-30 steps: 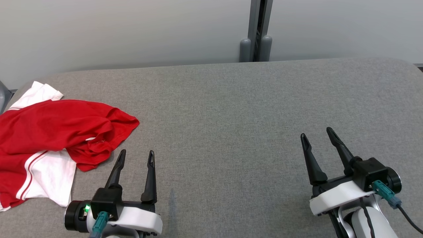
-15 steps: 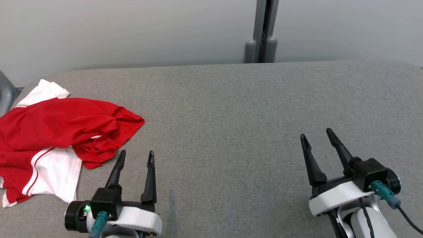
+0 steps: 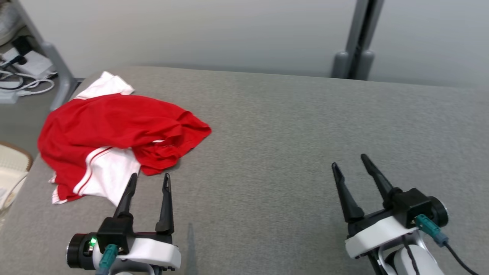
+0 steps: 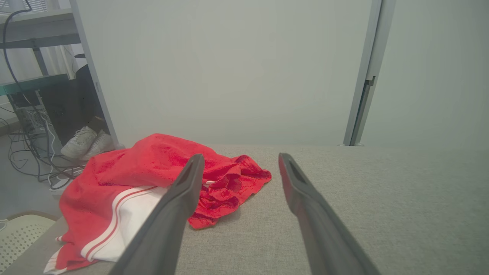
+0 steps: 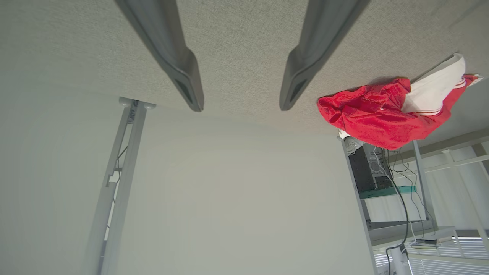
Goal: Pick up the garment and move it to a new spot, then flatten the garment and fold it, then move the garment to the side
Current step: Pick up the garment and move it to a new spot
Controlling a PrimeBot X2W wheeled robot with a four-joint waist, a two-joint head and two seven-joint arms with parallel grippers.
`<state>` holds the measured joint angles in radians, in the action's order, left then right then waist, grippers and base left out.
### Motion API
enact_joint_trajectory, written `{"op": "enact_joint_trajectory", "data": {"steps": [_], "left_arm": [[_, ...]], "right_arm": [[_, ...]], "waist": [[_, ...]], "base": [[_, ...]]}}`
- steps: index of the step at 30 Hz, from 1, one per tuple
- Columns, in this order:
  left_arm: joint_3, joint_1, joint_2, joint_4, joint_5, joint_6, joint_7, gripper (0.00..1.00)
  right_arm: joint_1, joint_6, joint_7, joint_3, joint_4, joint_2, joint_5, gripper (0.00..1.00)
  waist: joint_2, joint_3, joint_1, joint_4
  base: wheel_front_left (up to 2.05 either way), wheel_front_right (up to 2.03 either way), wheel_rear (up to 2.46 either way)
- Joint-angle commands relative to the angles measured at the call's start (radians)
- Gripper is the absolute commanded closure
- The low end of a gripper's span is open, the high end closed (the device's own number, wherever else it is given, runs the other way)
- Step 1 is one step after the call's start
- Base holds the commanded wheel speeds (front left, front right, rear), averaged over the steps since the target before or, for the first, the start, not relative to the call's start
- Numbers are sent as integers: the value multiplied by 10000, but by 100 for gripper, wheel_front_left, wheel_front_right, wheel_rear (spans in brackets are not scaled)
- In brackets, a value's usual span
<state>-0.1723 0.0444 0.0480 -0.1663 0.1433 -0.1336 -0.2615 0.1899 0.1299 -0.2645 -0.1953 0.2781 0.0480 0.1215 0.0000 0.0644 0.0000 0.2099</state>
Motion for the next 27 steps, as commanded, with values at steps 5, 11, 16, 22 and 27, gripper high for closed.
{"op": "enact_joint_trajectory", "data": {"steps": [5,11,16,22,27], "left_arm": [[389,-199,43,117,-12,-71,-27,0],[623,-403,40,134,-89,7,-25,0],[723,-581,38,174,-123,80,-26,0],[1027,-801,37,417,-104,-67,-27,0],[1038,-937,43,527,-293,-112,-27,0]], "right_arm": [[-122,7,-28,-422,86,60,-13,0],[-188,7,-28,-575,139,54,85,0],[-255,7,-28,-687,182,55,180,0],[25,7,-28,-1196,297,63,366,0],[134,7,-28,-1393,448,58,423,0]], "waist": [[0,-120,0,1178],[0,-290,0,1918],[0,-414,0,2563],[0,-400,0,2821],[0,-433,0,2828]], "base": [[0,0,0],[0,0,0],[0,0,0],[0,0,0],[0,0,0]]}}
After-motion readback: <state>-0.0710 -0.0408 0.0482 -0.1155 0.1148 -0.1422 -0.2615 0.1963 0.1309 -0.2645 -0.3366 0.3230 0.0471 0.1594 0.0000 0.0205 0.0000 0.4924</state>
